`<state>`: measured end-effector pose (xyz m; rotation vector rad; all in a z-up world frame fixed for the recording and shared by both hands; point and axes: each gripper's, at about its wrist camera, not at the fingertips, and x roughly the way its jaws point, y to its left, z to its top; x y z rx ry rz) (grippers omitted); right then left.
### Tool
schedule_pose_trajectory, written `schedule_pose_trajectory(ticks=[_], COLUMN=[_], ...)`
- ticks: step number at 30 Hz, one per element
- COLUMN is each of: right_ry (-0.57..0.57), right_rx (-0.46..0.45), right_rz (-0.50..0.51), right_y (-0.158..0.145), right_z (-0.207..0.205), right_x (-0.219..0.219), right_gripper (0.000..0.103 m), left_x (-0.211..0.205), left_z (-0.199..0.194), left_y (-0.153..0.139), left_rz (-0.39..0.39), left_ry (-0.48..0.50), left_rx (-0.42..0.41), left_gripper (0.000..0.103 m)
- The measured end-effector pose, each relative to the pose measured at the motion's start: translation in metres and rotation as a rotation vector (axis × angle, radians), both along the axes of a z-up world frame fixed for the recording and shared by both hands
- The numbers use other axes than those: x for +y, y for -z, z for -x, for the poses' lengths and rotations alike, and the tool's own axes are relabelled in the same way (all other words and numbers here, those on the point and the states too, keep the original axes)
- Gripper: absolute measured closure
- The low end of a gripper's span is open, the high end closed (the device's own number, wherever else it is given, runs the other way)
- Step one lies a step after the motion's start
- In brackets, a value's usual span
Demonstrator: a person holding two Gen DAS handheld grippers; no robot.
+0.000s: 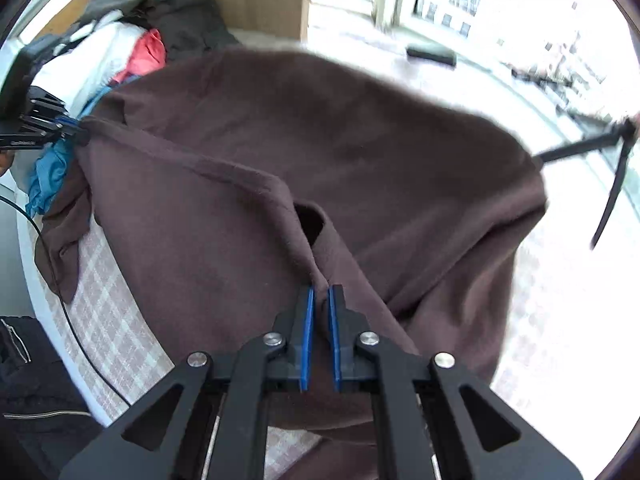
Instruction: Fold clothes
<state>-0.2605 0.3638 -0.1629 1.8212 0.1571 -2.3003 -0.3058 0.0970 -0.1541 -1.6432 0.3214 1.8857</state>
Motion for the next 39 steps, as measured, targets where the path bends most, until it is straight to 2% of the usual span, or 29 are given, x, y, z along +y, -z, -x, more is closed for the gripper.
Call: schedule_pose_trajectory(ticks=[2, 4, 5, 7, 8, 10, 12, 13, 15, 18, 19, 20, 22, 23, 26, 32, 34, 35, 36, 37, 39], right_ry=[0.022, 0.030, 0.038, 0.048, 0.046, 0.031, 0.013, 0.006, 0.019, 0.049, 0.049, 0.046, 0.024, 0.008, -0.084, -0.350, -0.394, -0.413, -0.385, -0.338, -0.188], right_rx=[0.013, 0.066, 0.080, 0.067, 0.051, -0.042, -0.163, -0.211, -0.250, -0.199, -0.160, -0.118, -0.040, -0.017, -0.051, -0.162, -0.162, -0.158, -0.154, -0.149, -0.096], right_rz=[0.011, 0.029, 0.061, 0.193, 0.260, 0.393, 0.441, 0.435, 0.391, 0.413, 0.407, 0.379, 0.261, 0.195, 0.141, -0.070, -0.119, -0.142, -0.131, -0.105, 0.025], right_y=[-0.004, -0.022, -0.032, -0.049, -0.052, -0.045, -0.020, -0.009, -0.005, -0.036, -0.050, -0.064, -0.080, -0.082, -0.073, -0.029, -0.023, -0.020, -0.023, -0.029, -0.055], right_z=[-0.007, -0.017, -0.021, -0.033, -0.041, -0.056, -0.071, -0.077, -0.084, -0.086, -0.084, -0.083, -0.077, -0.071, -0.057, -0.062, -0.064, -0.065, -0.062, -0.057, -0.045], right_x=[0.004, 0.002, 0.001, 0.000, -0.004, -0.013, -0.030, -0.036, -0.034, -0.012, -0.005, 0.002, 0.004, 0.001, -0.020, -0.068, -0.077, -0.080, -0.074, -0.065, -0.029], right_gripper=[0.095, 0.095, 0.095, 0.095, 0.095, 0.095, 0.094, 0.094, 0.094, 0.093, 0.087, 0.074, 0.063, 0.063, 0.063, 0.063, 0.063, 0.065, 0.074, 0.099, 0.098], left_x=[0.000, 0.001, 0.000, -0.001, -0.001, 0.001, 0.002, 0.003, 0.003, 0.002, 0.001, 0.000, -0.001, 0.000, 0.002, 0.001, 0.002, 0.003, 0.003, 0.004, 0.004], left_z=[-0.001, -0.003, -0.003, -0.004, -0.004, -0.004, -0.005, -0.005, -0.005, -0.005, -0.005, -0.005, -0.004, -0.003, -0.004, -0.001, -0.001, -0.002, -0.002, -0.002, -0.002], left_y=[-0.001, -0.001, -0.001, 0.001, 0.001, 0.003, 0.006, 0.006, 0.006, 0.006, 0.006, 0.007, 0.008, 0.009, 0.010, 0.009, 0.008, 0.008, 0.007, 0.007, 0.007], left_rz=[-0.001, -0.003, -0.004, -0.008, -0.008, -0.007, -0.006, -0.006, -0.005, -0.007, -0.007, -0.008, -0.009, -0.008, -0.006, -0.006, 0.001, 0.006, 0.012, 0.016, 0.019], left_ry=[0.003, 0.004, 0.002, -0.002, -0.004, -0.008, -0.009, -0.009, -0.005, 0.000, 0.002, 0.000, -0.006, -0.008, -0.009, -0.010, -0.008, -0.005, -0.001, 0.003, 0.005], left_rx=[0.003, 0.003, 0.002, -0.002, -0.004, -0.007, -0.008, -0.008, -0.006, -0.009, -0.010, -0.011, -0.016, -0.019, -0.021, -0.029, -0.027, -0.024, -0.020, -0.016, -0.010], left_gripper=[0.098, 0.098, 0.098, 0.098, 0.098, 0.098, 0.098, 0.098, 0.098, 0.097, 0.097, 0.097, 0.097, 0.097, 0.097, 0.097, 0.097, 0.097, 0.097, 0.097, 0.097])
